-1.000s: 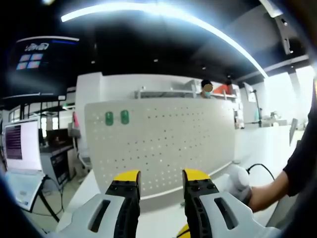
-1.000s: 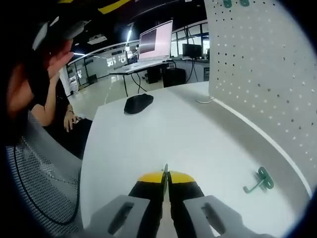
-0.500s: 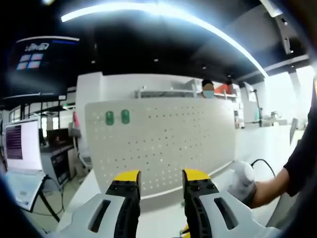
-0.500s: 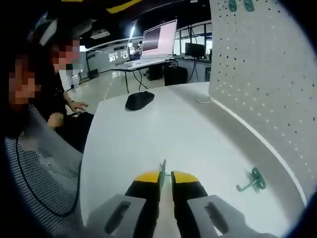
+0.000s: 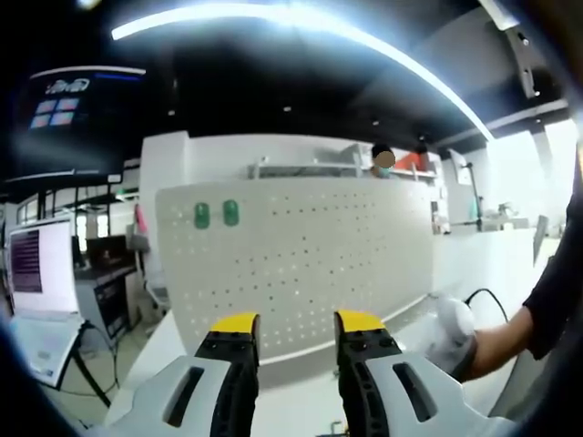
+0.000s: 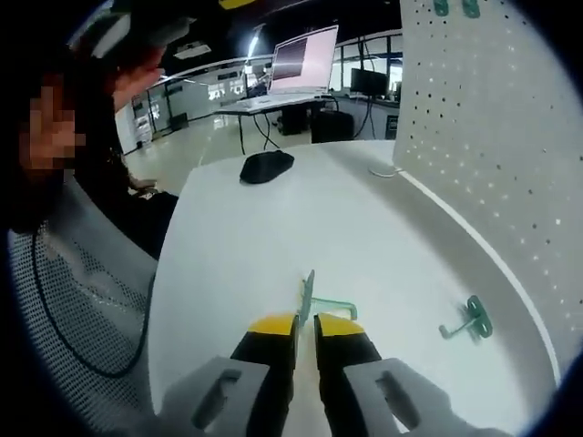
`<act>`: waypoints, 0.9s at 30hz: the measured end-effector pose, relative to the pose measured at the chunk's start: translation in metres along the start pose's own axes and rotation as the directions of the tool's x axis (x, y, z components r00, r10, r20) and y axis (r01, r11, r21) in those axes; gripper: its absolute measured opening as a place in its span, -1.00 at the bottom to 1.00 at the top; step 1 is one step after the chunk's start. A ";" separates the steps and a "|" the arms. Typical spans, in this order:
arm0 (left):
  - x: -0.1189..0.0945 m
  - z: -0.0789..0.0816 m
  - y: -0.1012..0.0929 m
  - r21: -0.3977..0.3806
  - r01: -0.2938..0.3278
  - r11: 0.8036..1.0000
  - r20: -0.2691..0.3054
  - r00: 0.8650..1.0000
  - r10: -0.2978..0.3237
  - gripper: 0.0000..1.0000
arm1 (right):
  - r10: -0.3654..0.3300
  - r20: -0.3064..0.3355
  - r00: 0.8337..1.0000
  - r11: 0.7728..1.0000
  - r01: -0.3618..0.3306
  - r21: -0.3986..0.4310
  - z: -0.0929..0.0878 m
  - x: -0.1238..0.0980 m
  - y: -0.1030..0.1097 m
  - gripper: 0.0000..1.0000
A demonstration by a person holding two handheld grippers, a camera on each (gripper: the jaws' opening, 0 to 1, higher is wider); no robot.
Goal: Insert the hook assembly into the mounting plate slot until the hook locks in place.
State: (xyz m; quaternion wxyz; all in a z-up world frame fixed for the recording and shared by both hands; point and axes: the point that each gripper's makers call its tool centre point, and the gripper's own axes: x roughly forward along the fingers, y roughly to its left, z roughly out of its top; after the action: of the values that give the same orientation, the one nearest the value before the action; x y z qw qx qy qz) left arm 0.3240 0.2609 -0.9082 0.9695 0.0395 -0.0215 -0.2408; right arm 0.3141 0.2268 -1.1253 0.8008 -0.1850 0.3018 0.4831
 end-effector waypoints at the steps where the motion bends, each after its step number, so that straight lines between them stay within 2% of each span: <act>1: 0.000 0.000 0.000 0.002 0.001 1.000 -0.001 1.000 -0.001 -0.34 | -0.005 0.000 1.000 1.000 0.005 0.000 0.000 0.000 -0.002 -0.89; 6: 0.001 0.000 -0.001 0.003 0.004 1.000 -0.003 1.000 -0.004 -0.34 | -0.080 0.004 0.997 0.996 0.080 0.027 -0.005 -0.003 -0.023 -0.88; 9: 0.001 -0.001 -0.002 0.004 0.006 1.000 -0.004 1.000 -0.006 -0.34 | -0.099 0.008 0.995 0.994 0.099 0.041 -0.006 -0.004 -0.029 -0.87; 13: 0.001 -0.001 -0.002 0.004 0.008 1.000 -0.004 1.000 -0.008 -0.34 | -0.102 0.023 0.995 0.994 0.100 0.045 0.001 -0.007 -0.028 -0.87; 16: 0.001 -0.001 -0.002 0.003 0.008 1.000 -0.004 1.000 -0.008 -0.34 | -0.079 0.038 0.996 0.995 0.076 0.070 0.010 -0.010 -0.021 -0.87; 27: 0.001 -0.001 -0.001 0.002 0.006 1.000 -0.004 1.000 -0.006 -0.35 | -0.042 0.079 0.996 0.999 0.043 -0.002 0.023 -0.001 -0.016 -0.70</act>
State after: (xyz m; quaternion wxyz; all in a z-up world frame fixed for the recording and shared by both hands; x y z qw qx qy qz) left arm 0.3244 0.2594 -0.9089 0.9688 0.0412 -0.0197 -0.2437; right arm 0.3352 0.2323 -1.1078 0.8219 -0.1735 0.2649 0.4735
